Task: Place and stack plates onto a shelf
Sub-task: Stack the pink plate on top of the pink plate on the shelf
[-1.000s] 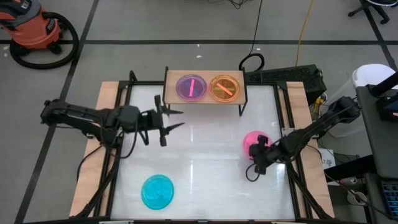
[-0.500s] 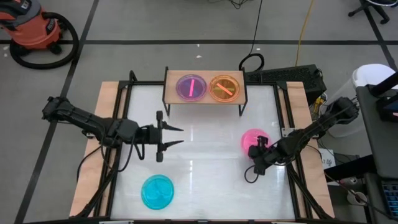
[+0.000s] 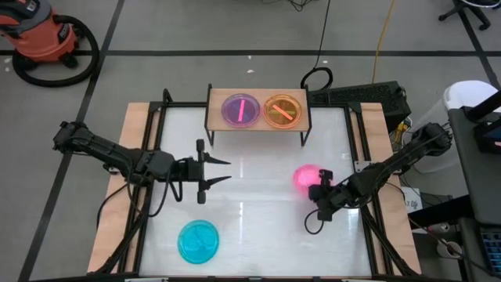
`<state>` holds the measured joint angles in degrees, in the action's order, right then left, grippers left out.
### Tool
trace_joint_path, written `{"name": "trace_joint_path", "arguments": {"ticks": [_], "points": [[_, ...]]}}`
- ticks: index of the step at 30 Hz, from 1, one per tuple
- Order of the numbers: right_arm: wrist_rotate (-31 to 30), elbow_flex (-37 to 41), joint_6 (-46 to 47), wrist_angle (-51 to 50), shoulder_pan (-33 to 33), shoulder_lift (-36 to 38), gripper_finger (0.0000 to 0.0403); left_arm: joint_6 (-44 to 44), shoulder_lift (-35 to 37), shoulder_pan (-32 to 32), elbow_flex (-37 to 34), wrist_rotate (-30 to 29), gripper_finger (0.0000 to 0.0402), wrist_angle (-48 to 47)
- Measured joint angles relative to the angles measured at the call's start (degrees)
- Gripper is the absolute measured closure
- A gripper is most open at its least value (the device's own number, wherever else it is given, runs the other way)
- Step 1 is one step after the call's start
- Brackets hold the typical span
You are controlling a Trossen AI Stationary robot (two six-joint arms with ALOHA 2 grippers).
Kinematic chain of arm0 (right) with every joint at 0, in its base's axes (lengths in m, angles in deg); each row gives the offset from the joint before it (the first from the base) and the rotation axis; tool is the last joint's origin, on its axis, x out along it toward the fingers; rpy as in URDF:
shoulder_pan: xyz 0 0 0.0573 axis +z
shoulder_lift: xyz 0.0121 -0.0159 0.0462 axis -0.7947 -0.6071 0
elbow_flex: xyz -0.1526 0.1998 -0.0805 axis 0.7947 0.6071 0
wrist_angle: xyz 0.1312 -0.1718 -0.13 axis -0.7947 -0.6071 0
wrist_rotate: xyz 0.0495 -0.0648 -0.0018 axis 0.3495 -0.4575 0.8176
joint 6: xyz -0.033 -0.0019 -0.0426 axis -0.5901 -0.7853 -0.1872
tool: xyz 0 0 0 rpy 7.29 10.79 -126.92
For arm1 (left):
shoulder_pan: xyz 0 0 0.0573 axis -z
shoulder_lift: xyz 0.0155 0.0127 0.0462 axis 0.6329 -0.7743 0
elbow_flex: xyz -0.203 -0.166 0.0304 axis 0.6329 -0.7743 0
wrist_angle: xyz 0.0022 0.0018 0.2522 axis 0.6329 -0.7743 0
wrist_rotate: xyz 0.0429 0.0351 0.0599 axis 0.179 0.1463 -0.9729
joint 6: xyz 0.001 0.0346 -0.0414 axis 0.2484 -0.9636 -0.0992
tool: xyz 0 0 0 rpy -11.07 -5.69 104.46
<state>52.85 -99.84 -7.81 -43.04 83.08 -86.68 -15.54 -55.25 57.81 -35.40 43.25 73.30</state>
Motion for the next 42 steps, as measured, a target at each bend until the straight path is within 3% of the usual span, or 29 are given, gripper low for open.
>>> {"name": "trace_joint_path", "arguments": {"ticks": [5, 9, 14, 17, 23, 31, 35, 42], "points": [[-0.3, -6.3, -5.5, 0.1, 0.0, 0.0, 0.0402, 0.0, 0.0, 0.0, 0.0, 0.0, 0.0216, 0.0], [-6.9, -11.5, -10.4, 0.1, -0.1, 0.0, 0.0403, -0.4, 0.1, 0.0, 0.0, -1.4, 0.0216, -0.2], [-15.4, -16.6, -24.6, 5.6, -2.8, 0.0, 0.0403, -2.8, 3.0, 1.1, 0.0, -6.7, 0.0216, -2.6], [-16.1, -18.4, -36.6, 15.5, -7.3, 0.0, 0.0403, -2.4, 4.9, 2.0, 0.0, -7.7, 0.0216, -4.1], [-3.6, -19.7, -53.8, 34.2, -22.3, -1.3, 0.0403, -1.3, 6.6, 3.6, 0.0, -7.8, 0.0216, -6.5], [15.7, -23.1, -53.7, 45.4, -42.5, -10.8, 0.0403, -0.1, 6.5, 5.0, 0.0, -7.8, 0.0216, -9.1], [21.0, -27.3, -53.7, 48.6, -47.2, -18.5, 0.0403, 0.1, 6.4, 5.0, 0.0, -7.8, 0.0216, -9.4], [22.8, -34.2, -55.6, 48.7, -49.7, -28.5, 0.0403, 1.4, 6.4, 5.0, 0.0, -7.8, 0.0216, -12.2]]}}
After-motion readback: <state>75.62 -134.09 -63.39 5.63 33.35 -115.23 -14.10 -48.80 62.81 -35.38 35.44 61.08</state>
